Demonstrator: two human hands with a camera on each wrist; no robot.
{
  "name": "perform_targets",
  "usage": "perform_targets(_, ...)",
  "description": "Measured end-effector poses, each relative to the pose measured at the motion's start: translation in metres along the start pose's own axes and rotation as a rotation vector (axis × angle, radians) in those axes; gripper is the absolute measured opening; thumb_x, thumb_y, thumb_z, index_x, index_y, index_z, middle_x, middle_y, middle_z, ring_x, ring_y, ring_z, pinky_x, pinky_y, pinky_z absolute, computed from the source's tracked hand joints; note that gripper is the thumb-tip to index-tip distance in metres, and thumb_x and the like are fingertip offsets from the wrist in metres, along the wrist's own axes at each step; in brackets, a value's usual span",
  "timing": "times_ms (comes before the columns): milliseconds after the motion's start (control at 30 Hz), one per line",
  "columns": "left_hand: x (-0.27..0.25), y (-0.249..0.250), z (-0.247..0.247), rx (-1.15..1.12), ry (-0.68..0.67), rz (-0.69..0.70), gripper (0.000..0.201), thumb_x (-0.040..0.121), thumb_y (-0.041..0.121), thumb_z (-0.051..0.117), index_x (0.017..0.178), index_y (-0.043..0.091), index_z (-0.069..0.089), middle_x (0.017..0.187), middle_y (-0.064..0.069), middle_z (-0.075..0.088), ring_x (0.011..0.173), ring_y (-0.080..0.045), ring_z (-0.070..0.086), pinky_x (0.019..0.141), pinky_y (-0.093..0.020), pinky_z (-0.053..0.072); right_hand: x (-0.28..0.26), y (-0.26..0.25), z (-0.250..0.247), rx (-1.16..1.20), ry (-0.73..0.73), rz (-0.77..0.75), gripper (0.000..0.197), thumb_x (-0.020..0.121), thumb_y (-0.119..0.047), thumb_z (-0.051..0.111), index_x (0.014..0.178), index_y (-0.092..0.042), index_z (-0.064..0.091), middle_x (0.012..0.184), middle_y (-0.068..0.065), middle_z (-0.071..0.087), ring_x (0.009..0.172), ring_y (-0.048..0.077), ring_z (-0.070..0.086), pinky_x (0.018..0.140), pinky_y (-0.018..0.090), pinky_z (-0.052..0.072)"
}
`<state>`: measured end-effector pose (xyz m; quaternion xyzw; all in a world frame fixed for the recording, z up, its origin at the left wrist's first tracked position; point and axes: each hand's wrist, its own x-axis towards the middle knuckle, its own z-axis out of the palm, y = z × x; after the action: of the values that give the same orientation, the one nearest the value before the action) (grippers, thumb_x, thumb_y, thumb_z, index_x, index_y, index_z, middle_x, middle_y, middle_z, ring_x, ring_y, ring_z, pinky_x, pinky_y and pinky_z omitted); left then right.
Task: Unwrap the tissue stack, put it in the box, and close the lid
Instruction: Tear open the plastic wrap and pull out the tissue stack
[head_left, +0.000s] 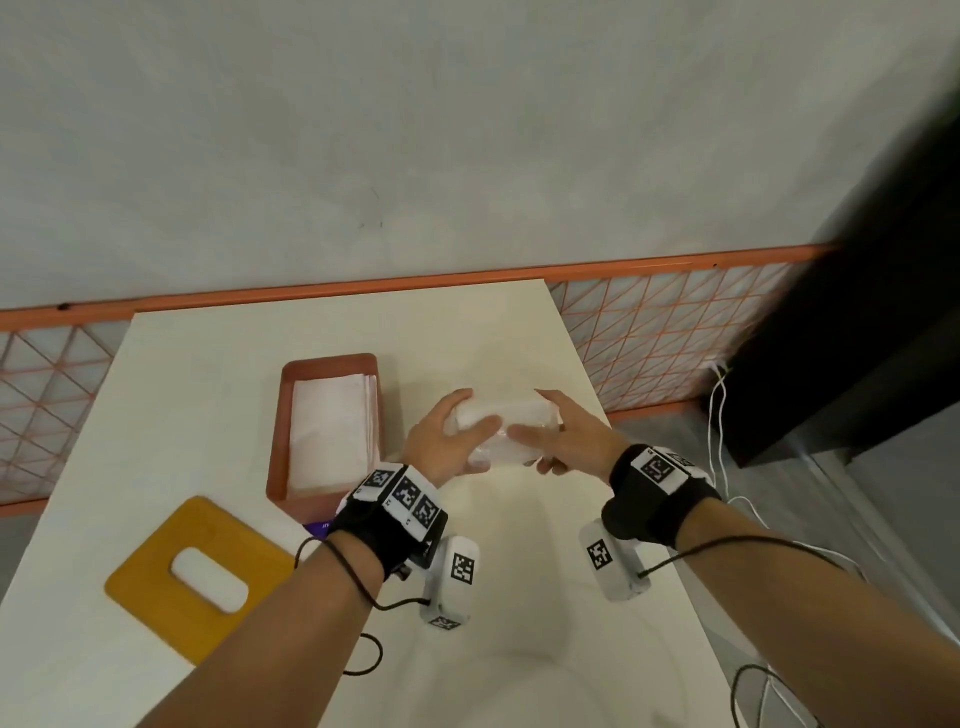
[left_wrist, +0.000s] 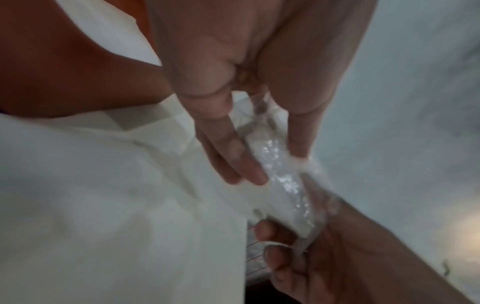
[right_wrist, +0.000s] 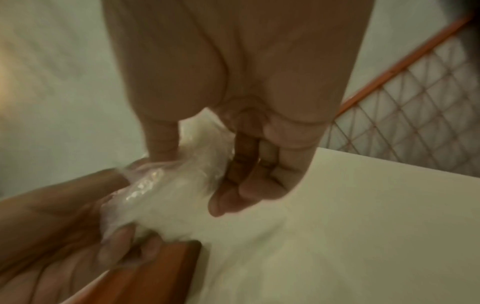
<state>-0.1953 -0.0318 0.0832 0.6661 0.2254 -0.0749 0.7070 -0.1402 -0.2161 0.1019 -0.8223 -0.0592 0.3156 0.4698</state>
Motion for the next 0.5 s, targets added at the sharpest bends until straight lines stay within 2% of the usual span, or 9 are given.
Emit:
perform_targets(67, 0.0, 0.015, 0.001, 0.105, 0.06, -0.028, 0.064, 0.072, 0.045, 0.078, 0.131, 0.035, 0.053, 0.137, -0.006, 0.045, 0.109, -0.027, 0.062, 0.069, -0.037, 0.063, 0.002, -0.011, -0.005, 0.001, 0.002, -0.046, 0.062, 0.076, -0.054, 0.072, 0.122, -0.017, 0.053, 0.078, 0.01, 0.074, 0.059, 0.017, 0.062, 0.058, 0.03, 0.049)
perform_targets(133, -0.004, 0.033, 0.001, 0.257, 0.061, -0.046, 0.065, 0.077, 0.053, 0.068, 0.134, 0.029, 0.05, 0.133, -0.007, 0.051, 0.101, -0.03, 0.067, 0.07, -0.041, 0.063, 0.003, -0.024, -0.01, 0.013, -0.047, -0.048, 0.051, 0.081, -0.051, 0.069, 0.109, -0.008, 0.063, 0.069, 0.011, 0.069, 0.054, 0.019, 0.057, 0.053, 0.028, 0.045)
perform_targets(200, -0.006, 0.046, -0.002, 0.614, 0.058, -0.037, 0.065, 0.081, 0.065, 0.049, 0.129, 0.022, 0.053, 0.121, -0.009, 0.062, 0.094, -0.032, 0.071, 0.078, -0.04, 0.06, 0.003, -0.035, -0.015, 0.007, -0.08, -0.007, 0.053, 0.083, -0.05, 0.068, 0.103, -0.001, 0.067, 0.064, 0.011, 0.067, 0.051, 0.018, 0.053, 0.051, 0.026, 0.042)
perform_targets(267, -0.006, 0.05, -0.005, 0.96, 0.092, -0.022, 0.076, 0.085, 0.073, 0.031, 0.126, 0.014, 0.056, 0.123, -0.012, 0.063, 0.109, -0.034, 0.062, 0.088, -0.033, 0.046, 0.007, -0.04, -0.017, -0.01, -0.117, 0.034, 0.058, 0.083, -0.052, 0.066, 0.102, 0.004, 0.069, 0.063, 0.011, 0.066, 0.049, 0.017, 0.05, 0.047, 0.024, 0.04)
perform_targets(300, -0.006, 0.05, -0.006, 1.021, 0.096, -0.011, 0.079, 0.088, 0.072, 0.027, 0.125, 0.011, 0.057, 0.127, -0.014, 0.062, 0.115, -0.034, 0.058, 0.089, -0.033, 0.04, 0.009, -0.04, -0.017, -0.026, -0.131, 0.046, 0.062, 0.083, -0.053, 0.065, 0.102, 0.006, 0.069, 0.064, 0.012, 0.066, 0.049, 0.018, 0.05, 0.047, 0.024, 0.04)
perform_targets(367, -0.005, 0.045, -0.006, 0.93, 0.09, 0.04, 0.07, 0.093, 0.064, 0.032, 0.132, 0.01, 0.053, 0.135, -0.013, 0.057, 0.123, -0.031, 0.053, 0.099, -0.035, 0.039, 0.015, -0.039, -0.015, -0.048, -0.114, 0.052, 0.07, 0.08, -0.059, 0.065, 0.098, 0.009, 0.069, 0.064, 0.013, 0.066, 0.049, 0.019, 0.049, 0.048, 0.025, 0.04)
perform_targets(400, -0.007, 0.041, -0.006, 0.817, 0.096, 0.124, 0.062, 0.095, 0.057, 0.039, 0.138, 0.014, 0.047, 0.139, -0.011, 0.054, 0.124, -0.028, 0.053, 0.104, -0.036, 0.039, 0.017, -0.039, -0.014, -0.064, -0.088, 0.051, 0.074, 0.077, -0.063, 0.065, 0.093, 0.009, 0.069, 0.062, 0.012, 0.065, 0.047, 0.019, 0.048, 0.048, 0.025, 0.039)
perform_targets(467, -0.009, 0.033, -0.005, 0.593, 0.099, 0.349, 0.047, 0.096, 0.043, 0.049, 0.139, 0.027, 0.041, 0.137, -0.006, 0.051, 0.116, -0.022, 0.056, 0.102, -0.037, 0.043, 0.02, -0.038, -0.011, -0.141, -0.012, 0.053, 0.074, 0.068, -0.074, 0.063, 0.079, -0.001, 0.069, 0.06, 0.007, 0.063, 0.047, 0.017, 0.048, 0.048, 0.025, 0.037)
perform_targets(500, -0.011, 0.029, -0.005, 0.552, 0.084, 0.439, 0.04, 0.096, 0.039, 0.051, 0.134, 0.032, 0.042, 0.132, -0.003, 0.052, 0.112, -0.019, 0.055, 0.099, -0.035, 0.044, 0.019, -0.037, -0.009, -0.196, 0.046, 0.051, 0.073, 0.063, -0.08, 0.061, 0.079, -0.008, 0.066, 0.065, 0.004, 0.063, 0.052, 0.017, 0.051, 0.05, 0.025, 0.039)
